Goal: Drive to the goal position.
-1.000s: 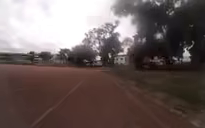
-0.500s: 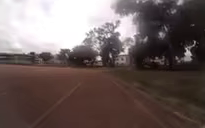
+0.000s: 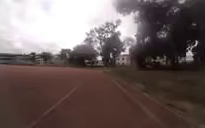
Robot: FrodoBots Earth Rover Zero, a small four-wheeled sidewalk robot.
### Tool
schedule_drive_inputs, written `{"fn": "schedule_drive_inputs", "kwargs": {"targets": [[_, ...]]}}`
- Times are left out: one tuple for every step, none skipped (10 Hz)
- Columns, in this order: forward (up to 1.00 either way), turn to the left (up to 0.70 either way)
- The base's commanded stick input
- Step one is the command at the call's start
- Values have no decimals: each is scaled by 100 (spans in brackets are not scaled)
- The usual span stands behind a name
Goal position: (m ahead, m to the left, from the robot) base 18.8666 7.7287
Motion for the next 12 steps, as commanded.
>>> {"fn": "schedule_drive_inputs", "kwargs": {"targets": [[85, 0], [85, 0], [85, 0], [85, 0], [85, 0], [85, 0], [85, 0], [85, 0], [85, 0], [85, 0], [85, 0], [85, 0]]}}
